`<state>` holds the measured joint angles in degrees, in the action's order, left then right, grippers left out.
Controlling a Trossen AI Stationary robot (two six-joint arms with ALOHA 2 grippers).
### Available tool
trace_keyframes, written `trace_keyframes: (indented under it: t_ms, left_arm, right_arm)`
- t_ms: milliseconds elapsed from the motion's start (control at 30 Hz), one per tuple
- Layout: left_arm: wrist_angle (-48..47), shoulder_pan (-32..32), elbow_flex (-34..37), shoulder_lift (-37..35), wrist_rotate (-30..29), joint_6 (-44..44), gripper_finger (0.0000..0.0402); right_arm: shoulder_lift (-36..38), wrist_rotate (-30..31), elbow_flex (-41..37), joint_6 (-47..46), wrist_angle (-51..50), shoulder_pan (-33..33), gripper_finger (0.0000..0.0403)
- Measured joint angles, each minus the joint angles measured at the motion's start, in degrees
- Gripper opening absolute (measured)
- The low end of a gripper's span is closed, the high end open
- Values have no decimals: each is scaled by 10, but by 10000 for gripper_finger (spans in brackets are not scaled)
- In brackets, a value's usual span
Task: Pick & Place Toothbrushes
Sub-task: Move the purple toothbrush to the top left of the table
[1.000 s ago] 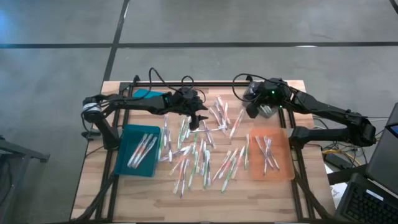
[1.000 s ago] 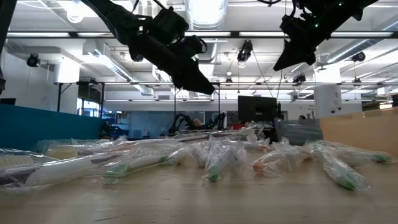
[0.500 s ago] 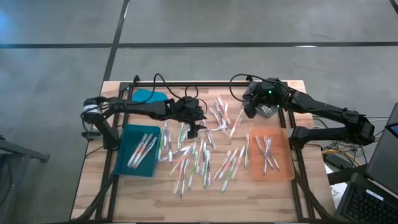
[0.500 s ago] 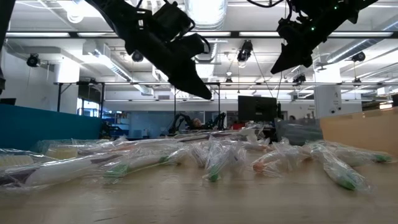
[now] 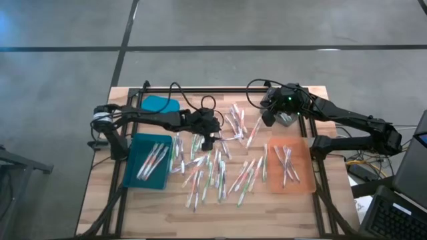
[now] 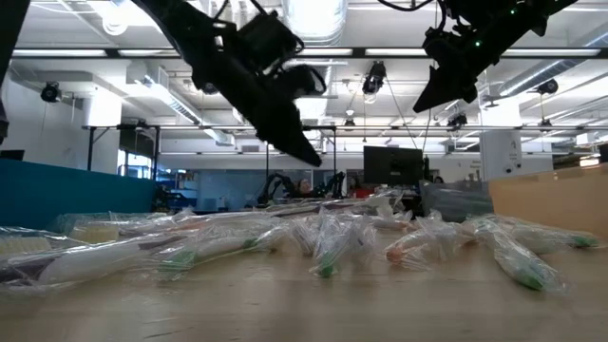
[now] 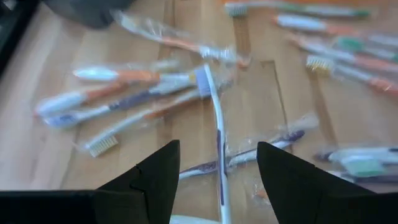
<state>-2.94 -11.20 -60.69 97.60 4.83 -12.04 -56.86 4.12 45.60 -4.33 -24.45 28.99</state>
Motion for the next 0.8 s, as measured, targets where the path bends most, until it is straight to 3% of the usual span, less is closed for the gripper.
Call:
trace_keyframes:
  t_ms: [800]
  left_arm:
    - [26, 1, -2, 93, 6, 0, 218]
  right_arm:
    - [0, 0, -1, 5, 0, 0, 11]
